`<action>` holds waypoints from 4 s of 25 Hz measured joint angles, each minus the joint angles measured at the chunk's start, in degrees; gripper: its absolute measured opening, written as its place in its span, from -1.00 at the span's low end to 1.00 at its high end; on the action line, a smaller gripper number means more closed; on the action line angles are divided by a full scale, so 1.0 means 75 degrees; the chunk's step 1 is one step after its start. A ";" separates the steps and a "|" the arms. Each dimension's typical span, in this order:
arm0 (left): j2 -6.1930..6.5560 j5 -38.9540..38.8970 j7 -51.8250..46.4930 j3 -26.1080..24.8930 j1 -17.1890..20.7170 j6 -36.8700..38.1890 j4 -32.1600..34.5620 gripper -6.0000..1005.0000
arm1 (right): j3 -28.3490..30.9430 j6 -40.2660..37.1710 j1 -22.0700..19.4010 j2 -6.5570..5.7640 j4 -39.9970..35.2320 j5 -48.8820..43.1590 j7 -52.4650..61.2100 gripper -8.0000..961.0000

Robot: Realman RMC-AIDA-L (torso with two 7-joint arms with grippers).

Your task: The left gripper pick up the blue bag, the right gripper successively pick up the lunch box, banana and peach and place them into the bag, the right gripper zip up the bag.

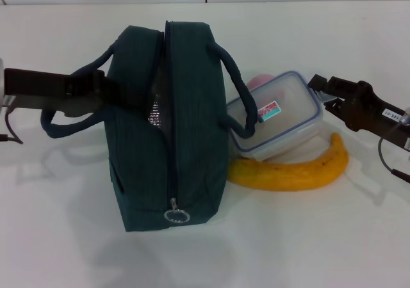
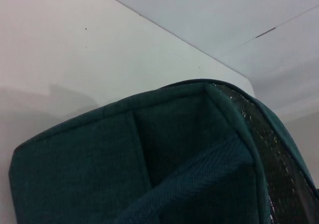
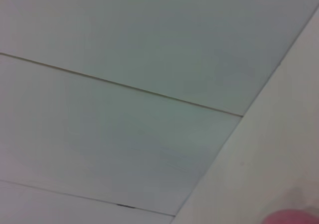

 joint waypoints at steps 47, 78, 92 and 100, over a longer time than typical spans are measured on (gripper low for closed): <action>0.0221 -0.1128 0.0459 -0.0327 0.0360 0.0364 -0.0108 -0.92 | 0.0094 -0.0976 -0.0617 0.0010 0.0108 0.1111 0.0351 -0.76; 0.0191 -0.1098 0.0501 -0.0280 0.0368 0.0362 -0.0168 -0.92 | 0.0095 -0.2007 -0.0866 0.0003 0.0385 0.2119 0.0571 -0.80; 0.0155 -0.1129 0.0490 -0.0282 0.0305 0.0362 -0.0129 -0.92 | 0.0418 -0.2978 -0.0815 0.0046 0.1015 0.2539 0.1147 -0.80; 0.0135 -0.1135 0.0456 -0.0286 0.0195 0.0361 -0.0144 -0.92 | 0.0798 -0.3526 -0.0749 0.0045 0.1181 0.2542 0.1252 -0.80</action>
